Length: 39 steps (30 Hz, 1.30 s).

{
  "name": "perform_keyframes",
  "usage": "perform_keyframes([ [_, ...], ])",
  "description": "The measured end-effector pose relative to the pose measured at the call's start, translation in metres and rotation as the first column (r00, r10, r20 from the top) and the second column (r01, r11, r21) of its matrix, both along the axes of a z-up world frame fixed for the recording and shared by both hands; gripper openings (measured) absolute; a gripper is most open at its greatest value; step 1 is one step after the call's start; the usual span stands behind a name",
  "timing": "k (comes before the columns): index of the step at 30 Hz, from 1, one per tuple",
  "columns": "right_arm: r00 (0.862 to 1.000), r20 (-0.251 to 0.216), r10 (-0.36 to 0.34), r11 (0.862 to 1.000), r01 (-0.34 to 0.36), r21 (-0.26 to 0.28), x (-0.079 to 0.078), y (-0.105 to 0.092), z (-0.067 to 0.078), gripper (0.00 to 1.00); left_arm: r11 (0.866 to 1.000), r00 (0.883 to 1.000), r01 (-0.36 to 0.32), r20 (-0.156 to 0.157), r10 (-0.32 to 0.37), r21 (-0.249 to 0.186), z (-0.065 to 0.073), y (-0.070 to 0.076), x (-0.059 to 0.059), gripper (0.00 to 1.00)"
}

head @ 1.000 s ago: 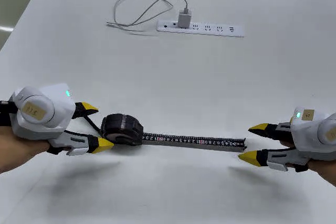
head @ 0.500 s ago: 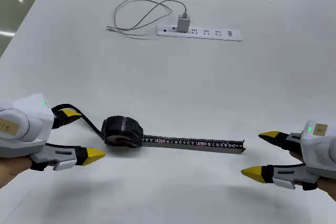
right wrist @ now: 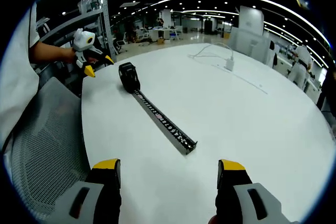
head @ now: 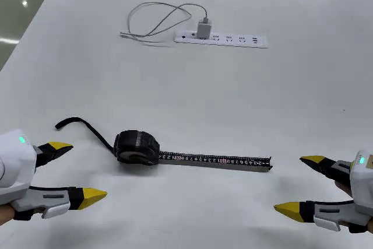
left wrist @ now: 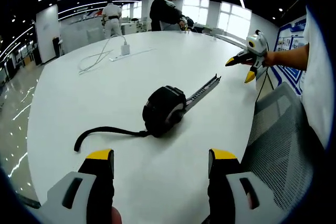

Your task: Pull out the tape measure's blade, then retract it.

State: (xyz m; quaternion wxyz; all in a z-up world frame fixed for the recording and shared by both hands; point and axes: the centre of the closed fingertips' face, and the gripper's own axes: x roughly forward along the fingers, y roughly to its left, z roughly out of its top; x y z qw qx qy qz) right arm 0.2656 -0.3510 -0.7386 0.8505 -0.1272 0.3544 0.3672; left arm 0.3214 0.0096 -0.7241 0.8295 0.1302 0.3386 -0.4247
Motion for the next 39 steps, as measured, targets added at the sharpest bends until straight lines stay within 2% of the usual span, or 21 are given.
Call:
perform_keyframes([
  [4,1.0,0.006,-0.017,1.0,0.017,0.014,-0.009,-0.001,0.0,0.77,1.0,1.0,-0.023,-0.001,0.023,-0.008,0.001,0.006,-0.008,0.72],
  [9,0.999,0.016,-0.042,0.999,0.042,0.017,-0.019,-0.003,0.0,0.79,0.997,0.997,-0.073,0.013,0.073,-0.013,-0.001,0.015,-0.014,0.74],
  [11,0.998,0.022,-0.053,0.998,0.053,0.025,-0.022,-0.003,0.001,0.81,0.995,0.996,-0.092,0.006,0.092,-0.024,-0.002,0.017,-0.018,0.77],
  [17,0.997,0.022,-0.08,0.996,0.079,0.046,-0.029,-0.002,0.0,0.85,0.993,0.994,-0.109,-0.005,0.109,-0.039,-0.007,0.019,-0.029,0.82],
  [21,0.995,0.033,-0.096,0.994,0.095,0.05,-0.033,-0.001,0.0,0.87,0.99,0.992,-0.13,0.003,0.13,-0.054,-0.008,0.02,-0.034,0.84],
  [23,0.994,0.035,-0.103,0.993,0.101,0.056,-0.034,-0.001,0.0,0.87,0.99,0.991,-0.129,0.025,0.131,-0.063,-0.006,0.02,-0.035,0.84],
  [24,0.994,0.037,-0.106,0.993,0.104,0.058,-0.034,-0.001,0.0,0.88,0.989,0.991,-0.131,0.027,0.133,-0.064,-0.006,0.02,-0.035,0.84],
  [28,0.992,0.045,-0.114,0.992,0.111,0.061,-0.036,0.0,-0.001,0.88,0.991,0.992,-0.127,0.015,0.128,-0.052,-0.01,0.019,-0.04,0.85],
  [33,0.989,0.053,-0.136,0.988,0.131,0.086,-0.035,0.002,0.0,0.89,0.988,0.991,-0.128,0.022,0.13,-0.088,-0.008,0.014,-0.039,0.86],
  [39,0.988,0.06,-0.14,0.987,0.135,0.083,-0.035,0.003,-0.001,0.89,0.986,0.991,-0.129,0.031,0.133,-0.108,-0.007,0.009,-0.038,0.86],
])
